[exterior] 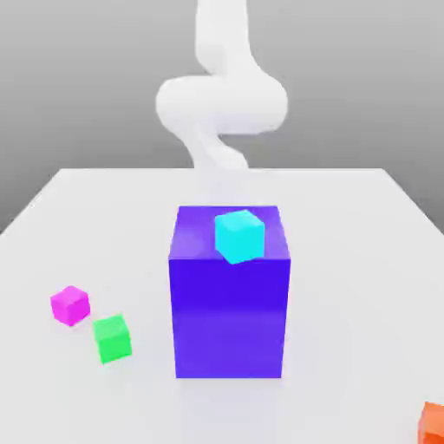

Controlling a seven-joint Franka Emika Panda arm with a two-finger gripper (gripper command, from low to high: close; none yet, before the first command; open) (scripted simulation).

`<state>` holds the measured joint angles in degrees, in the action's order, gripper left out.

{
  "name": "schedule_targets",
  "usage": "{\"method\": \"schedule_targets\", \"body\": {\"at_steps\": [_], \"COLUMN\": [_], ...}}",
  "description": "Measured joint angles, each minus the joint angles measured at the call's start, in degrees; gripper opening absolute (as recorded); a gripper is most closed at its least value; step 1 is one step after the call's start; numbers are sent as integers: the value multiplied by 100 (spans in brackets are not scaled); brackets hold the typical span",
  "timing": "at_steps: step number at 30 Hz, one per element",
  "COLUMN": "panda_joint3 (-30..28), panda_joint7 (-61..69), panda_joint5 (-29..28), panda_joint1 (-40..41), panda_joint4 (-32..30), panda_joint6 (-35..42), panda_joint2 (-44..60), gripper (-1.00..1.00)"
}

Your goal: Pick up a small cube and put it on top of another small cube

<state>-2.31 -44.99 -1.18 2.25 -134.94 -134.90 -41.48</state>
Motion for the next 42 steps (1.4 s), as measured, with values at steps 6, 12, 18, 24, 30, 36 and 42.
{"method": "schedule_targets", "body": {"at_steps": [6, 12, 18, 24, 30, 36, 42], "panda_joint3": [-750, -1585, -2402, -1391, -479, -805, -1540], "panda_joint7": [268, 670, 1439, 2877, 3341, 3118, 1719], "panda_joint5": [-289, -396, -1, 1764, 2360, 2073, 375], "panda_joint1": [615, 1233, 1874, 2805, 3580, 3319, 2898], "panda_joint4": [-849, -1695, -2552, -2617, -2476, -2543, -2804], "panda_joint6": [-874, -1759, -2668, -3572, -4035, -3833, -2985], "panda_joint2": [1240, 2498, 3839, 5158, 5749, 5492, 4339], "gripper": [0, 0, 0, 0, -100, -100, -100]}}
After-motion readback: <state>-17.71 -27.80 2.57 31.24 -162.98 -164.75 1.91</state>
